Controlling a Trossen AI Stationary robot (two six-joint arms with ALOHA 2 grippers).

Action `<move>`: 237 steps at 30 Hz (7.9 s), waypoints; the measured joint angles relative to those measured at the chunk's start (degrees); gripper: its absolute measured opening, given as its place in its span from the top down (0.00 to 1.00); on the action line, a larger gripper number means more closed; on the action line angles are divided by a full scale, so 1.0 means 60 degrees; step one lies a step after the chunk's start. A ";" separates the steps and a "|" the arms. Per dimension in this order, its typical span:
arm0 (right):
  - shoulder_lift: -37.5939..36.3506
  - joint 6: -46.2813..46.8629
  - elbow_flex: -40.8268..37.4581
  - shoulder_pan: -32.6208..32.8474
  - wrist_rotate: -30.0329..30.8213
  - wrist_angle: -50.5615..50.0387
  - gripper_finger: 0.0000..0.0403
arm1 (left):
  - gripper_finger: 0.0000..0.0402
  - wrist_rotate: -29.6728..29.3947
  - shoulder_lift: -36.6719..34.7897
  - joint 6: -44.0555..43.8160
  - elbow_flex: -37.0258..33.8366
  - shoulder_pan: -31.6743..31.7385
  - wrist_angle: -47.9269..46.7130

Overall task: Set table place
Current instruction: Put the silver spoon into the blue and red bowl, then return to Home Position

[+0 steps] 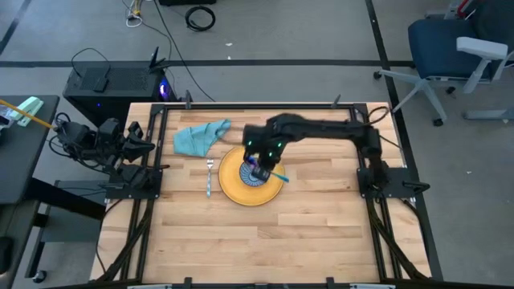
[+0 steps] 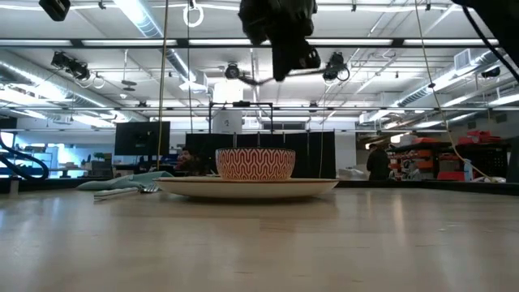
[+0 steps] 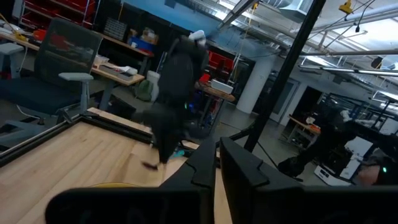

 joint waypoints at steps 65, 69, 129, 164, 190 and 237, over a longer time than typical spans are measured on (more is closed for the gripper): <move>0.2259 0.1386 0.0004 -0.0260 -0.0284 0.0174 0.97 | 0.93 -0.0002 0.0000 0.0002 0.0000 -0.0001 -0.0004; 0.2259 0.1383 0.0004 -0.0260 -0.0284 0.0258 0.96 | 0.93 0.0000 0.0000 0.0001 0.0000 -0.0001 -0.0004; -0.4644 0.4295 -0.3552 0.7291 0.7025 0.3896 0.92 | 0.90 0.0000 0.0000 0.0001 0.0000 -0.0004 0.0000; -1.2917 -0.1172 -0.7825 -0.2515 -0.0704 1.0330 0.92 | 0.93 -0.0001 0.0004 -0.0004 0.0002 -0.0002 0.0000; -1.6748 -0.0370 -1.0419 -0.2515 -0.0113 1.1810 0.92 | 0.93 0.4306 0.0744 0.3725 0.1761 -0.0781 0.4958; -1.9258 0.2224 -1.8668 -0.2512 0.0902 1.7609 0.91 | 0.93 0.2728 -0.0328 0.3230 -0.2823 -0.2095 0.7024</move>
